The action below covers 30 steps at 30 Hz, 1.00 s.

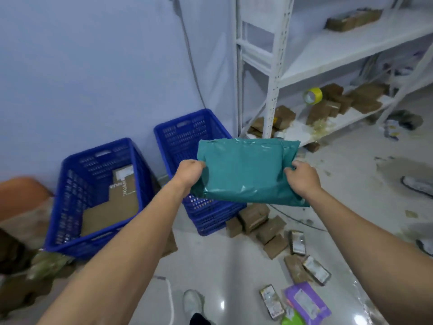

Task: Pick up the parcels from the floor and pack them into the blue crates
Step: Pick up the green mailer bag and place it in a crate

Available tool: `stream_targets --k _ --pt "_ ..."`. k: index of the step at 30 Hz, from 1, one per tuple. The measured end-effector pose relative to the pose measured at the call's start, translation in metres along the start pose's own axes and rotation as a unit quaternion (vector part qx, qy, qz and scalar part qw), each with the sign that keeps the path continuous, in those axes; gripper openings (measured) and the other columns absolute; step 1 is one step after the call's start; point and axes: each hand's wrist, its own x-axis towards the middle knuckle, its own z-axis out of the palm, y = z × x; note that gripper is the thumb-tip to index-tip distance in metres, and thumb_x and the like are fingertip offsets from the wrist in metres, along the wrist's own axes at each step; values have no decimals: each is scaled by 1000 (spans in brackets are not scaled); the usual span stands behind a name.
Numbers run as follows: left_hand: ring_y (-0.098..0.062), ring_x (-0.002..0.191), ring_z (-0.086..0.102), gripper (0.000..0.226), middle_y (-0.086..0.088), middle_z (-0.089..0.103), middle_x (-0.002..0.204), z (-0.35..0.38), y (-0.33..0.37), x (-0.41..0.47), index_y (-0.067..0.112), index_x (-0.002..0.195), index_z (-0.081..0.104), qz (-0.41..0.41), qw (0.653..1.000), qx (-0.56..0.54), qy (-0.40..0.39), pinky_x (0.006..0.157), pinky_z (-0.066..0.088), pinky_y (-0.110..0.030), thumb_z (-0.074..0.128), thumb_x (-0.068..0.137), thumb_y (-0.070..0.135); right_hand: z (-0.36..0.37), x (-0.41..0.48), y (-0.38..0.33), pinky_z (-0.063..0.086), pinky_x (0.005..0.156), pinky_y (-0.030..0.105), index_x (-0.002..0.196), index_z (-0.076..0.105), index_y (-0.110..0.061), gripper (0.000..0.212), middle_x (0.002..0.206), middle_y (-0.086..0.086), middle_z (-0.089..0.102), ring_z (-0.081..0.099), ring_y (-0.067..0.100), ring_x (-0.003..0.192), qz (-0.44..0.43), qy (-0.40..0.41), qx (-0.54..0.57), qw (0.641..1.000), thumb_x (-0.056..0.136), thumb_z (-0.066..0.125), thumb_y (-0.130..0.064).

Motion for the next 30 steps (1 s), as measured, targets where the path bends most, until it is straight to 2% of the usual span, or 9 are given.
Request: stream_targets --k 2,6,8,11,15,17,22,25,30 --pt "-26 88 67 15 -10 71 97 -40 -4 -10 9 88 67 -11 999 -23 37 73 54 -36 57 93 18 12 -2 -40 43 71 35 87 62 -10 18 101 18 67 60 37 95 -43 -16 -2 999 93 52 -24" --pt "-18 74 62 14 -7 68 92 -116 -16 -18 11 89 64 -15 993 -66 98 60 48 -27 55 94 21 45 -13 -117 40 70 34 78 56 -10 19 98 19 65 59 37 92 -104 -49 -16 993 92 51 -23" --pt "-17 74 62 16 -6 68 92 -151 -27 -19 10 94 65 -20 989 -85 118 57 45 -26 53 93 21 65 -18 -150 41 71 36 76 54 -11 20 96 18 65 59 38 93 -126 -61 -30 990 92 50 -23" --pt "-21 86 66 26 -9 71 103 -200 -48 -15 9 108 66 -36 987 -113 108 63 48 -29 49 94 21 97 -25 -193 42 69 37 73 53 -13 21 89 15 62 58 37 88 -144 -85 -43 985 91 49 -21" --pt "-13 77 62 25 -3 69 92 -263 -77 -3 11 103 66 -37 986 -123 104 60 45 -27 41 97 11 147 -35 -245 37 67 35 86 57 -13 14 90 10 59 52 30 84 -162 -110 -59 979 93 49 -22" --pt "-15 79 63 26 -4 71 96 -294 -97 10 9 104 67 -56 985 -126 107 63 47 -28 43 97 12 174 -39 -267 37 65 34 87 55 -14 11 90 10 60 53 31 83 -169 -121 -60 976 93 49 -22" --pt "-22 91 67 27 -8 72 102 -361 -134 52 6 114 65 -81 980 -142 113 73 52 -34 50 95 18 229 -45 -318 38 57 34 74 53 -14 20 76 7 60 56 31 76 -167 -129 -58 976 93 50 -20" --pt "-22 91 68 22 -8 72 101 -388 -151 68 7 109 66 -86 979 -148 108 71 53 -33 52 96 17 253 -50 -343 39 59 35 68 49 -14 24 71 7 58 55 31 74 -168 -131 -76 974 92 50 -18" --pt "-22 91 69 19 -7 73 98 -421 -173 94 8 102 68 -87 978 -140 129 72 54 -33 53 96 17 291 -45 -376 48 65 39 76 57 -7 18 76 9 63 59 32 75 -156 -147 -77 974 90 50 -17"
